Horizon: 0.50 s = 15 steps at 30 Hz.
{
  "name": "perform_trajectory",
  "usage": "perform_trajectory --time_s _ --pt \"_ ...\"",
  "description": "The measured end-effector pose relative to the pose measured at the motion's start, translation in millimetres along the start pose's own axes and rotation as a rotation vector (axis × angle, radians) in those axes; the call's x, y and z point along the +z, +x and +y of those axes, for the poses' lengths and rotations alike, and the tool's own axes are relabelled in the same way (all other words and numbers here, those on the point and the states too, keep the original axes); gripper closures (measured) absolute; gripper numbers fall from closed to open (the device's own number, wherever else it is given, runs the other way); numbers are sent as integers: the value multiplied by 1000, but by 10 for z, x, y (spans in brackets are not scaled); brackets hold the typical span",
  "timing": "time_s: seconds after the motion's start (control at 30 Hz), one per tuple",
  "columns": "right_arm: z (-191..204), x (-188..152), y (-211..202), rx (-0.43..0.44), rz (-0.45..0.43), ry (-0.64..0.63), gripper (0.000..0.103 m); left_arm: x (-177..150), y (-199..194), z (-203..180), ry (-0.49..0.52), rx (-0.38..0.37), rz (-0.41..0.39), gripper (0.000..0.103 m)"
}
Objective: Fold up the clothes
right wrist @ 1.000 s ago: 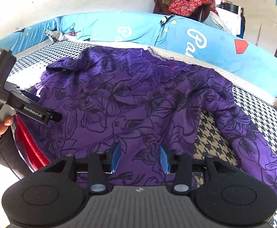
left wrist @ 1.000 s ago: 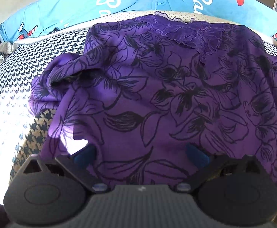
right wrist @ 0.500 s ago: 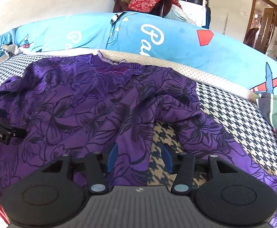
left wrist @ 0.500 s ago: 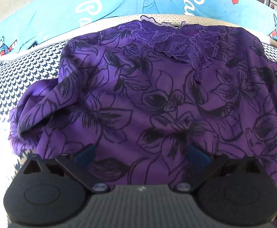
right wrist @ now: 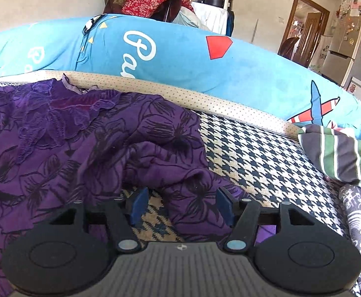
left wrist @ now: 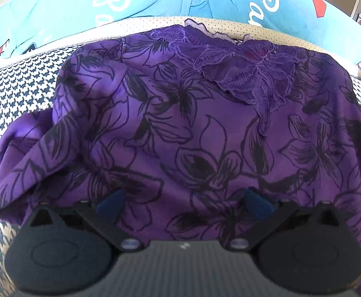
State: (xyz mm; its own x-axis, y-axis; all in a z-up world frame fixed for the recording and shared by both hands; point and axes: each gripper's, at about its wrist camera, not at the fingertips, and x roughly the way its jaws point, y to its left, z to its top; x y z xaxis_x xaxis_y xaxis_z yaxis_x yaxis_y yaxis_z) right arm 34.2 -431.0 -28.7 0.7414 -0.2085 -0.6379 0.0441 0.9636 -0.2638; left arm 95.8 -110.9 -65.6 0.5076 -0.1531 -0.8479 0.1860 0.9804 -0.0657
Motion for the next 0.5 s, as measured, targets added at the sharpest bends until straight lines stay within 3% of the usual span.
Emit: perform_trajectory --time_s 0.5 --pt "176 -22 587 -34 27 -128 26 153 140 -3 -34 -19 24 0"
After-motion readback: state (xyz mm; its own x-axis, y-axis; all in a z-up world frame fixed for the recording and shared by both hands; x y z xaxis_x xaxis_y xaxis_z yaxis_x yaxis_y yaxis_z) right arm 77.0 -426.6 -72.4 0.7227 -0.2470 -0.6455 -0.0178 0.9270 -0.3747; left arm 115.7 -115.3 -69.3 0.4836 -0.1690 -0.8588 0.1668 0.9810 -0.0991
